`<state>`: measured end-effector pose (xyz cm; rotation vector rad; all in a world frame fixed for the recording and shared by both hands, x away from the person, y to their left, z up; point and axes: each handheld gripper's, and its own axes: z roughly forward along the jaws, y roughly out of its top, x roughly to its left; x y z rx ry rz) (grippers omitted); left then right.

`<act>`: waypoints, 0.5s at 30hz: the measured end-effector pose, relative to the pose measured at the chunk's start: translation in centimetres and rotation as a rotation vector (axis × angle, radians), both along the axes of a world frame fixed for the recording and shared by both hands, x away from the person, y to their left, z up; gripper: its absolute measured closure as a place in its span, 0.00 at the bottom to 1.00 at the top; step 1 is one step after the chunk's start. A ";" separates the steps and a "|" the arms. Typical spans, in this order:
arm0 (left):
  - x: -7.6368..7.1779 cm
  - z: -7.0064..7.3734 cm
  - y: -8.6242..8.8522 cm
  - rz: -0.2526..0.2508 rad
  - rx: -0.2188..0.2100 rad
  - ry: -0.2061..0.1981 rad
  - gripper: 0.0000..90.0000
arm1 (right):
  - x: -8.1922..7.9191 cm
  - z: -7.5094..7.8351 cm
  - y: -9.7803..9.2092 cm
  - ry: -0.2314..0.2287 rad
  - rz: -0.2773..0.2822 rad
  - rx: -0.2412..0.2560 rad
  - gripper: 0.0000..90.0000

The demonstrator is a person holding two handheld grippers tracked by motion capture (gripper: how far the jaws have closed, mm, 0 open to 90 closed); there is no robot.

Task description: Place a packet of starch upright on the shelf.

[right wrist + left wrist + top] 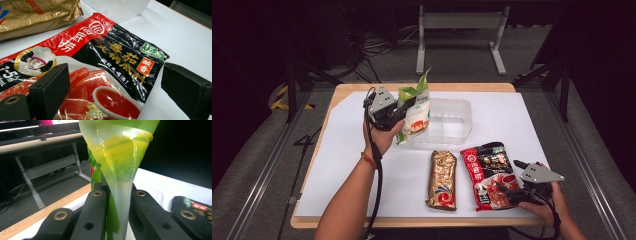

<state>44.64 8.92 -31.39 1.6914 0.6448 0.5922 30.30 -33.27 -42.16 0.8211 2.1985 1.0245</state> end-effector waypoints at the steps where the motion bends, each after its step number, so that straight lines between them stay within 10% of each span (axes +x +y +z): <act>1: 0.4 -0.2 -0.1 0.010 0.002 0.003 0.96 | 0.0 0.0 0.0 -0.001 0.000 0.000 0.10; 15: 3.2 -1.3 -2.2 0.127 -0.024 0.004 0.96 | 0.0 -0.1 -0.1 0.005 0.004 -0.009 0.10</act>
